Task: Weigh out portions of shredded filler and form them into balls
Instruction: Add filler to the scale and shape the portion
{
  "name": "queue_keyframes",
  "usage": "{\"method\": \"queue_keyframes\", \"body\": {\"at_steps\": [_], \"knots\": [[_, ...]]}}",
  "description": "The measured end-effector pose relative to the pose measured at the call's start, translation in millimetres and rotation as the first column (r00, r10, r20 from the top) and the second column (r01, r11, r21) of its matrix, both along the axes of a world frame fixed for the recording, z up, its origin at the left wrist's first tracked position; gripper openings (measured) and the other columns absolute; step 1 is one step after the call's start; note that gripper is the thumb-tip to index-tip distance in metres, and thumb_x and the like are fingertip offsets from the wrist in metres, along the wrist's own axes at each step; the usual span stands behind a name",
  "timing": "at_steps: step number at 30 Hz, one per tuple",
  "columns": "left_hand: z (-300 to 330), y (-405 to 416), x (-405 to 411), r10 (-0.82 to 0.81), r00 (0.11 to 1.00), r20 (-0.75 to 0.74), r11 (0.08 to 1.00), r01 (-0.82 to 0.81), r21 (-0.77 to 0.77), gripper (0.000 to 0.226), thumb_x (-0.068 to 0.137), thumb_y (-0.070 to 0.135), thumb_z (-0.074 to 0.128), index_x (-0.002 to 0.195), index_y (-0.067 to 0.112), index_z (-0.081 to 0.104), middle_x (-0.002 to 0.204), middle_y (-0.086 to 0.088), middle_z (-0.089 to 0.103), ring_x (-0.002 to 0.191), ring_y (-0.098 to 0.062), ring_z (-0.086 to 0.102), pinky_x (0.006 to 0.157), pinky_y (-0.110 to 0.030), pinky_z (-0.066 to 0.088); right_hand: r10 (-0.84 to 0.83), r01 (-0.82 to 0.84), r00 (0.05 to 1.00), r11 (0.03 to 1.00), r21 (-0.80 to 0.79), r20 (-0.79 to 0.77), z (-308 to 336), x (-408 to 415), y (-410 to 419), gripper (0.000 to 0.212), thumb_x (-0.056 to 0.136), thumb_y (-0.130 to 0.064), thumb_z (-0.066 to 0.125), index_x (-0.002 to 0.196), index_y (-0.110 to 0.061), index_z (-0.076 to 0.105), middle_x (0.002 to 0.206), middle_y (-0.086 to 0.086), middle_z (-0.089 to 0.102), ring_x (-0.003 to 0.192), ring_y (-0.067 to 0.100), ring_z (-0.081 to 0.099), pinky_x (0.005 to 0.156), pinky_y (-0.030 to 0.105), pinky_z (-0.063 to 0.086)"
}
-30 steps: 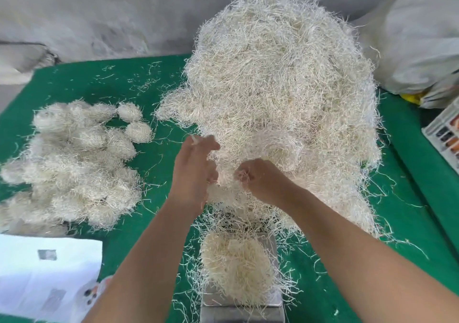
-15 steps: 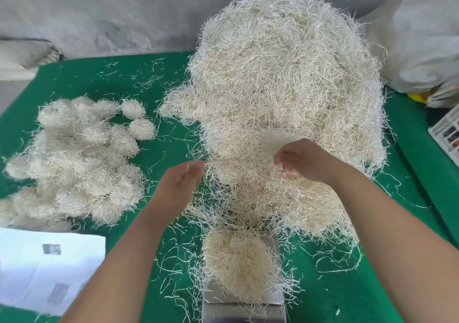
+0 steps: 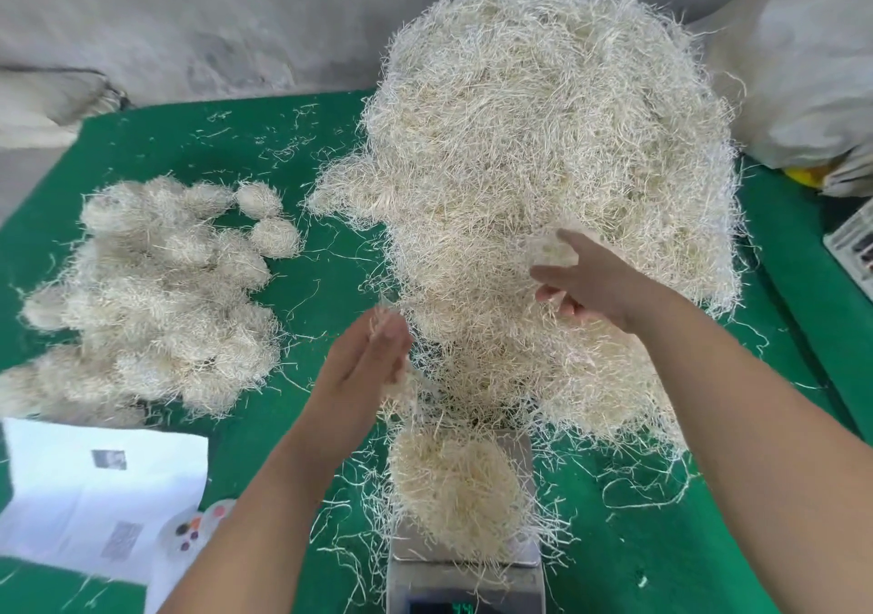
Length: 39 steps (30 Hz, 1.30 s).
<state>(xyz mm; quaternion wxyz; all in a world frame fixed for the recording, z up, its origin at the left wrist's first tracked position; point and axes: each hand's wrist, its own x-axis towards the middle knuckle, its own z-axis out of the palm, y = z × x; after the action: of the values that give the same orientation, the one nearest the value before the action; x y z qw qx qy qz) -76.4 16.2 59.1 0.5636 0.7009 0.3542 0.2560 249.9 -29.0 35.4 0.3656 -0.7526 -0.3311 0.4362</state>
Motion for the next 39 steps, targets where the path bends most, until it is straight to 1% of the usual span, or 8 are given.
{"method": "queue_keyframes", "body": {"at_steps": [6, 10, 13, 19, 26, 32, 35, 39], "knots": [[-1.5, -33.6, 31.6, 0.251, 0.861, 0.442, 0.855, 0.017, -0.518, 0.011, 0.101, 0.032, 0.058, 0.101, 0.025, 0.067, 0.096, -0.003, 0.064, 0.086, -0.018, 0.061, 0.087, -0.037, 0.055, -0.416, 0.245, 0.875, 0.821, 0.516, 0.247, 21.1, -59.1, -46.3, 0.053, 0.1, -0.03, 0.066, 0.148, -0.031, 0.044, 0.083, -0.01, 0.061, 0.06, -0.003, 0.056, 0.053, 0.014, 0.047], [-22.6, -51.4, 42.0, 0.454, 0.734, 0.505, 0.587, 0.181, -0.789, 0.031, 0.099, 0.017, 0.065, 0.129, 0.01, 0.058, 0.118, -0.022, 0.065, 0.107, -0.032, 0.069, 0.094, -0.045, 0.057, 0.156, -0.174, 0.985, 0.889, 0.423, 0.078, 10.1, -137.8, -90.6, 0.062, 0.093, -0.062, 0.067, 0.148, -0.048, 0.041, 0.127, -0.031, 0.057, 0.103, -0.005, 0.065, 0.079, 0.017, 0.058], [-32.2, -53.2, 38.8, 0.46, 0.802, 0.381, 0.563, 0.069, -0.824, 0.029, 0.093, 0.017, 0.068, 0.12, 0.008, 0.063, 0.108, -0.018, 0.071, 0.093, -0.028, 0.073, 0.076, -0.038, 0.062, 0.154, -0.172, 0.985, 0.915, 0.364, 0.077, -11.8, -153.6, -100.3, 0.025, 0.099, -0.037, 0.07, 0.121, -0.048, 0.065, 0.093, -0.016, 0.071, 0.069, -0.003, 0.062, 0.062, 0.015, 0.05], [-50.9, -38.5, -24.4, 0.123, 0.986, -0.111, 0.855, -0.162, -0.493, 0.018, 0.089, 0.044, 0.074, 0.101, 0.03, 0.077, 0.091, 0.015, 0.075, 0.08, -0.006, 0.069, 0.073, -0.027, 0.058, 0.114, -0.115, 0.993, 0.955, 0.275, 0.02, -27.5, -141.9, -115.6, 0.011, 0.1, -0.034, 0.067, 0.095, -0.043, 0.07, 0.067, 0.002, 0.062, 0.053, 0.009, 0.046, 0.048, 0.025, 0.04], [-78.7, -41.0, -67.6, 0.069, 0.81, -0.583, 0.984, -0.152, -0.095, 0.022, 0.094, 0.04, 0.068, 0.114, 0.033, 0.064, 0.133, 0.01, 0.059, 0.117, -0.013, 0.058, 0.095, -0.04, 0.049, 0.513, -0.497, 0.844, 0.858, -0.131, 0.157, -40.4, -149.3, -129.7, 0.06, 0.093, -0.056, 0.069, 0.147, -0.045, 0.045, 0.146, -0.018, 0.041, 0.118, 0.008, 0.054, 0.093, 0.021, 0.045], [-64.1, -46.7, -64.4, 0.105, 0.816, -0.569, 0.97, -0.209, -0.122, 0.072, 0.089, 0.063, 0.056, 0.153, 0.046, 0.029, 0.164, 0.004, 0.018, 0.143, -0.03, 0.035, 0.112, -0.057, 0.034, 0.137, -0.143, 0.988, 0.984, 0.109, 0.066, -20.6, -136.0, -135.5, 0.025, 0.099, -0.039, 0.067, 0.12, -0.052, 0.062, 0.122, -0.03, 0.063, 0.089, -0.001, 0.069, 0.063, 0.023, 0.059], [-49.2, -45.6, -65.3, -0.017, 0.765, -0.643, 0.991, -0.07, -0.11, 0.061, 0.094, 0.069, 0.05, 0.147, 0.04, 0.045, 0.157, 0.0, 0.042, 0.109, -0.011, 0.058, 0.096, -0.036, 0.048, -0.023, 0.02, 1.0, 0.974, 0.224, 0.012, -17.1, -141.3, -137.0, 0.019, 0.101, -0.025, 0.062, 0.109, -0.04, 0.07, 0.108, -0.024, 0.072, 0.088, 0.005, 0.07, 0.061, 0.023, 0.059], [-23.3, -49.2, -59.4, -0.145, 0.501, -0.853, 0.984, 0.162, -0.072, 0.055, 0.094, 0.075, 0.042, 0.127, 0.036, 0.062, 0.125, 0.008, 0.068, 0.098, -0.014, 0.069, 0.1, -0.045, 0.052, -0.031, 0.021, 0.999, 0.962, 0.271, 0.033, -15.5, -154.9, -138.5, 0.019, 0.102, -0.023, 0.062, 0.11, -0.036, 0.072, 0.093, -0.017, 0.073, 0.074, -0.002, 0.064, 0.057, 0.019, 0.052]]}}
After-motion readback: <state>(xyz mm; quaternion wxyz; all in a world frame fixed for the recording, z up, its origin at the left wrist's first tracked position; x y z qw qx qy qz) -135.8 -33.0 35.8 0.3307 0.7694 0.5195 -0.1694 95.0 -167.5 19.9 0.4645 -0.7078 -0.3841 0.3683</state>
